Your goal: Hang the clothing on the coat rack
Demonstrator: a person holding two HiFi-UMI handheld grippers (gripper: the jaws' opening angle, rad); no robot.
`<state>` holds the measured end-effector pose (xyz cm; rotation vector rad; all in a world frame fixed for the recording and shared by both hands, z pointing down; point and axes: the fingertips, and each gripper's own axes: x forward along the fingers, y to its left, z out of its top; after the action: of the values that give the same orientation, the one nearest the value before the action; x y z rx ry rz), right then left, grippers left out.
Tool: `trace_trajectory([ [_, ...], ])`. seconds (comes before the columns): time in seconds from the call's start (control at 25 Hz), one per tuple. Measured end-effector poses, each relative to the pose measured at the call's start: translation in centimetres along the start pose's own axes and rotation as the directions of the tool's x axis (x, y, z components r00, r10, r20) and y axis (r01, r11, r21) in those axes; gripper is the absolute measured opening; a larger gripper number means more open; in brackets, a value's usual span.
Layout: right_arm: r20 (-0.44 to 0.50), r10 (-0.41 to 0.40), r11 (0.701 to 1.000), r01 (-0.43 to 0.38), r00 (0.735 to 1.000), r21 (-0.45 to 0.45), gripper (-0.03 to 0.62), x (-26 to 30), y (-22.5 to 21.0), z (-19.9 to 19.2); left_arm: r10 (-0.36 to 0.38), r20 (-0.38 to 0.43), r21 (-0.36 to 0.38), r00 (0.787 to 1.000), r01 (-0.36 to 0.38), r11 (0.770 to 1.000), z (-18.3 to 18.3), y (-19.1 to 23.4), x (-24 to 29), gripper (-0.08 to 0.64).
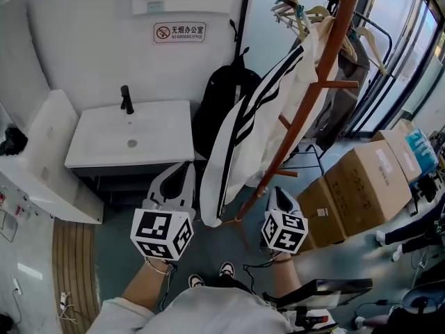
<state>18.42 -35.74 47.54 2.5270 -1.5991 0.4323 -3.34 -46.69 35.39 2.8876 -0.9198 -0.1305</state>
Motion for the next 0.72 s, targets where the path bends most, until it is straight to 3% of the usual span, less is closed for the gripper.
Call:
trace_trajectory([
  [0.48,0.036,0.059,0.998,-0.059,0.998,-0.017,0.023,-1.4,-0.9,-0.2,0.071,-0.14,-0.166,0.988,-0.094,0.982,-8.6,0.3,-0.9,0.008],
  [0.72,0.04,0.11,0.993,-0.108,0.993,-0.045,0.023,-1.4,-2.7,0.5,0.166,-0.193,-0.155,0.967,-0.197,0.968,-10.6,-0.4,-1.5,0.008],
])
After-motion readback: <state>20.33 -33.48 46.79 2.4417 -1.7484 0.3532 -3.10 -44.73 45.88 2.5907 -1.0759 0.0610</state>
